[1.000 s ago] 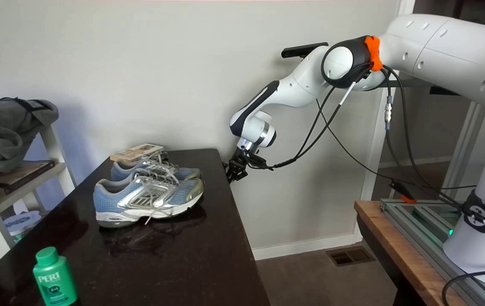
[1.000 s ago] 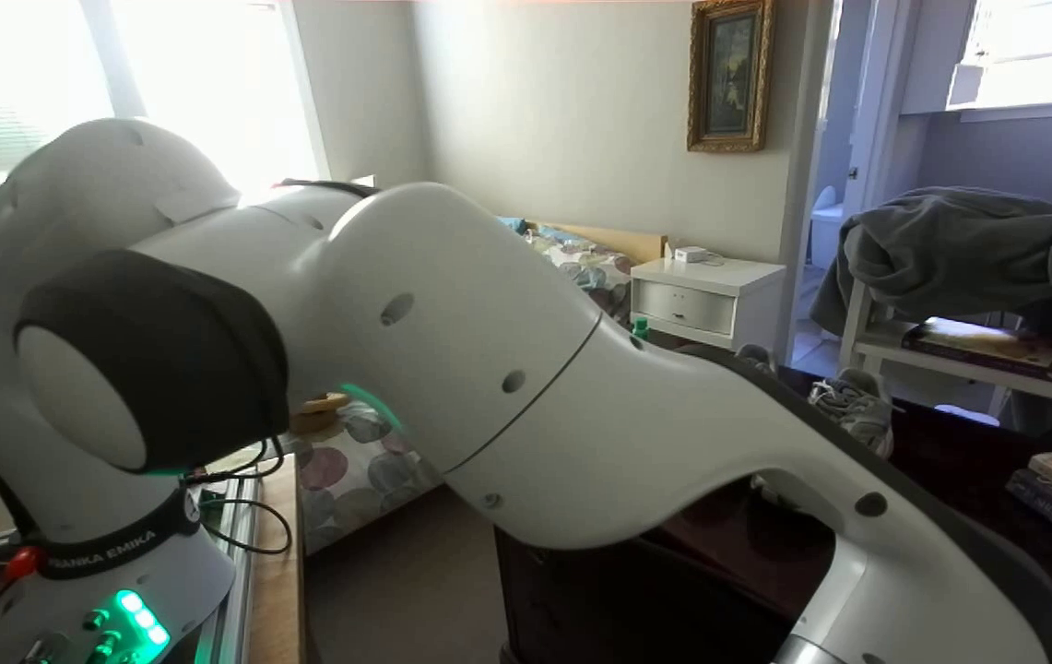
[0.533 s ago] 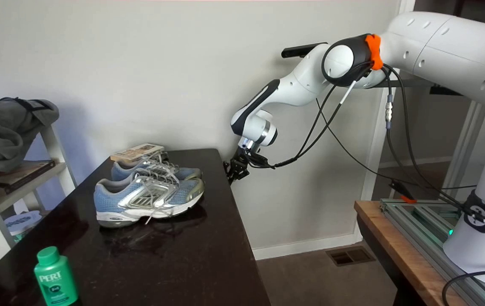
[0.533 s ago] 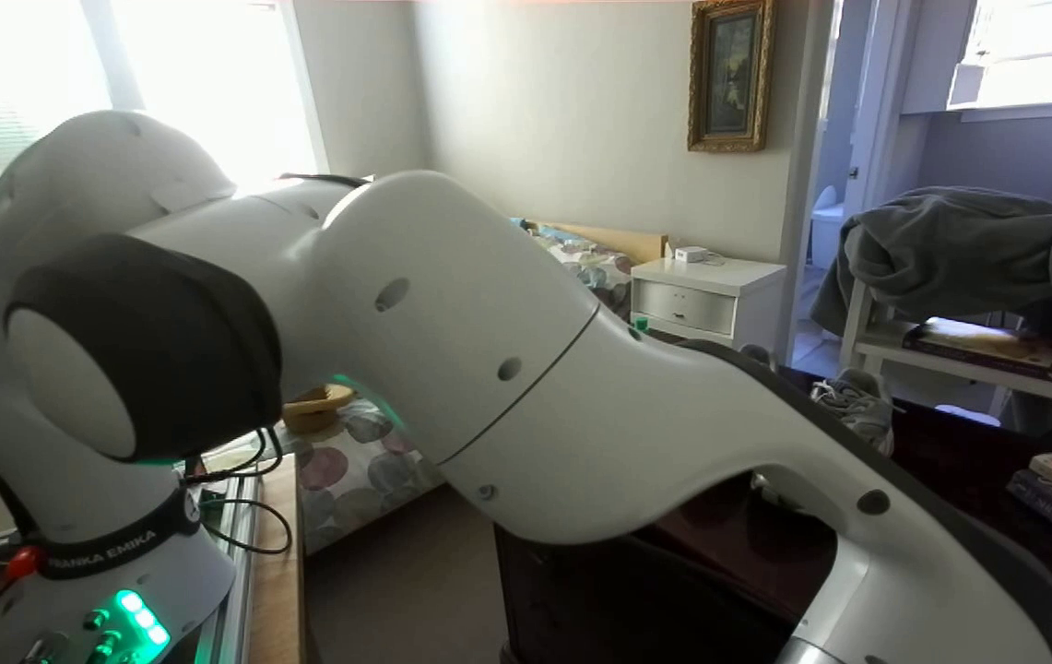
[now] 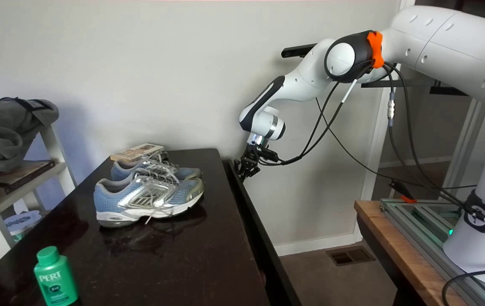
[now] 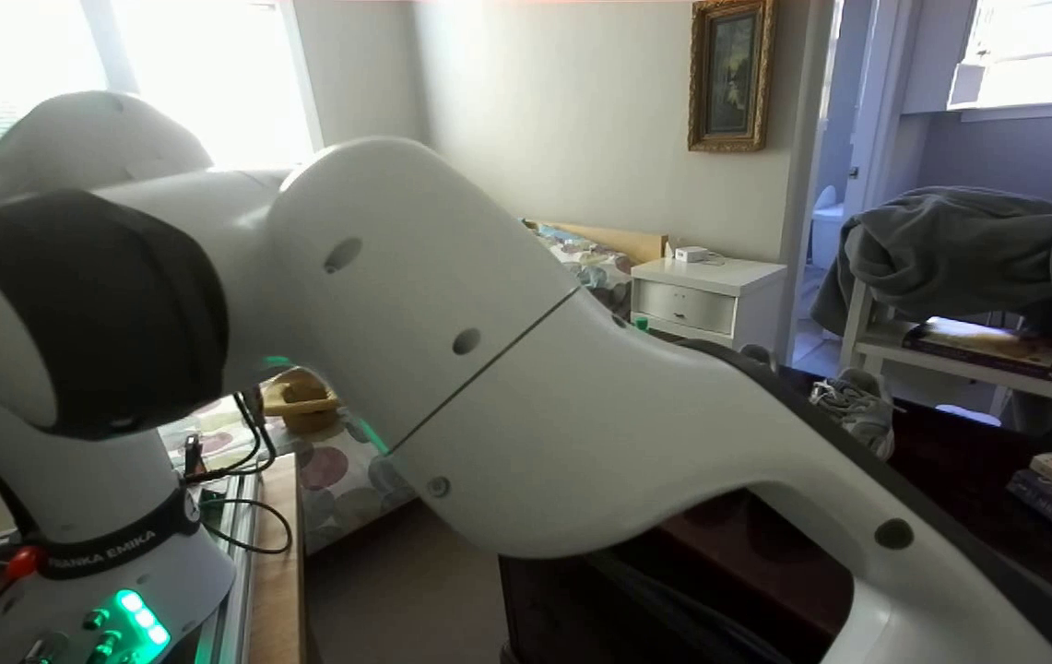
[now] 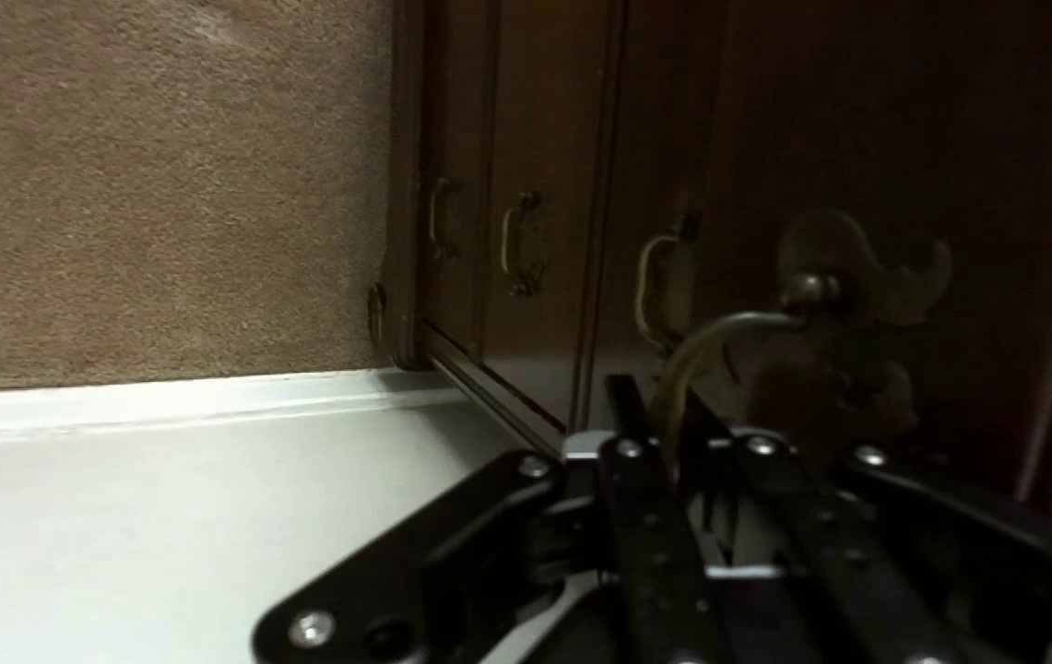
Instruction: Open the drawer
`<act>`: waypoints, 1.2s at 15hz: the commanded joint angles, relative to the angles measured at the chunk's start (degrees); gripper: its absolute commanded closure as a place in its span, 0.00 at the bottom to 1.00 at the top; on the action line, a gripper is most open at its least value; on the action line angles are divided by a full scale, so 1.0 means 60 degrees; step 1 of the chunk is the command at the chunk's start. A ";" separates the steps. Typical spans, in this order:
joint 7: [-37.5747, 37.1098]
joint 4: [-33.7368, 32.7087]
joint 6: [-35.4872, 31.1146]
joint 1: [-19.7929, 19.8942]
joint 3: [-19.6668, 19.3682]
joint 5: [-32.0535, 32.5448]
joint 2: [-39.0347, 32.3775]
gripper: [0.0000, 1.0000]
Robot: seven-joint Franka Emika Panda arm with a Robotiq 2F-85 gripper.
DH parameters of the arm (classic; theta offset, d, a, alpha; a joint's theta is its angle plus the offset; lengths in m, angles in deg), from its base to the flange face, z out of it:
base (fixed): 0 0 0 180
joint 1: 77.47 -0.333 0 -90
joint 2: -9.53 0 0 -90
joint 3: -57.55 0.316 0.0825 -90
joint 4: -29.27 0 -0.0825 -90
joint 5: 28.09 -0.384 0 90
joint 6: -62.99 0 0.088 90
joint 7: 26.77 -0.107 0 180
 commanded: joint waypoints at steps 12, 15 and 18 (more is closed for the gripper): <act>0.0326 0.0893 0.0678 0.0009 -0.1642 0.0767 0.0229 0.98; 0.0349 0.1103 0.1152 -0.0074 -0.1799 0.0788 0.0373 0.98; 0.0192 0.1132 0.0951 0.0107 -0.1608 0.1000 0.0358 0.98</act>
